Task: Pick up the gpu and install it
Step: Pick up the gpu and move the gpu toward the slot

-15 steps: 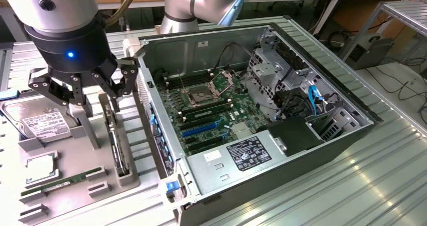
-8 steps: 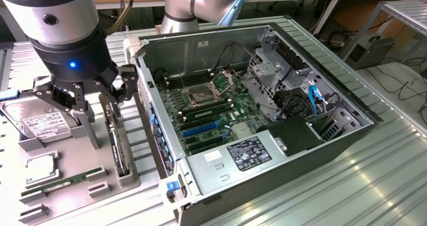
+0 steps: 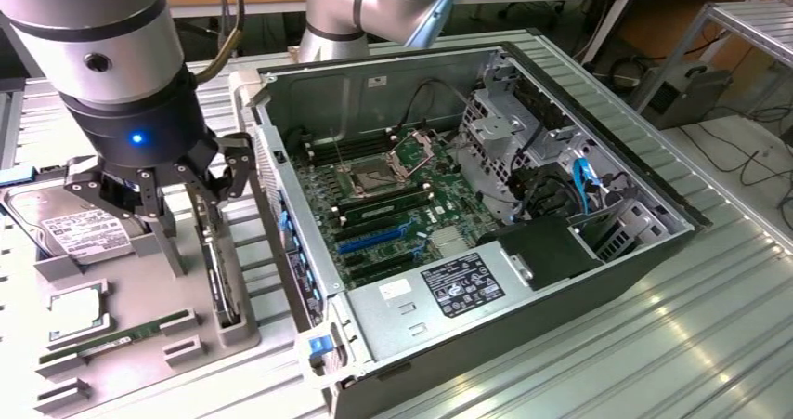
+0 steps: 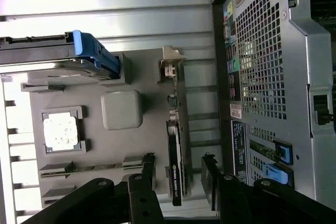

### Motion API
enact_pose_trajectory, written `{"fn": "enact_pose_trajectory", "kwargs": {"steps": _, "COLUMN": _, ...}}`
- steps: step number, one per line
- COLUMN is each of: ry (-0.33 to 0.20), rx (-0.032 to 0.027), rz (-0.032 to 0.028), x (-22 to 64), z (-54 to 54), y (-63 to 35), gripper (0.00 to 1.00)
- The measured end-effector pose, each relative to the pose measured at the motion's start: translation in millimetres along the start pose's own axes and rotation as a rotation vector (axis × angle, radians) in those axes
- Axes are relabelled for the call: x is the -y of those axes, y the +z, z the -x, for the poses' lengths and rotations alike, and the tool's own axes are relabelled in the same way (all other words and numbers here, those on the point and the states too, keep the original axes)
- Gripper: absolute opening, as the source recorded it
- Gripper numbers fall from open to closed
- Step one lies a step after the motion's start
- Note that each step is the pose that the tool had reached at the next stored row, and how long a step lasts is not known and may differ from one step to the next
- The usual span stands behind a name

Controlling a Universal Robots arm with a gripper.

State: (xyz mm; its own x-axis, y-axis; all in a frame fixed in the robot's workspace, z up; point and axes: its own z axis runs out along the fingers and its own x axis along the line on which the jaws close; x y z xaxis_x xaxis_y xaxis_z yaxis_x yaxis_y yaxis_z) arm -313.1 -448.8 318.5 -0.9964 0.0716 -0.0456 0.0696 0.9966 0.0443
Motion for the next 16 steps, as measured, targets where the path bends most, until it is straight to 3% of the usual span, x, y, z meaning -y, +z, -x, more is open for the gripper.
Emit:
{"fn": "enact_pose_trajectory", "kwargs": {"steps": 12, "ry": -0.002, "rx": -0.0001, "rz": 0.0001, "x": 1.1, "z": -1.4, "y": 22.3, "gripper": 0.48}}
{"fn": "enact_pose_trajectory", "kwargs": {"steps": 16, "ry": -0.002, "rx": -0.0001, "rz": 0.0001, "x": 1.9, "z": -1.9, "y": 33.8, "gripper": 0.48}}
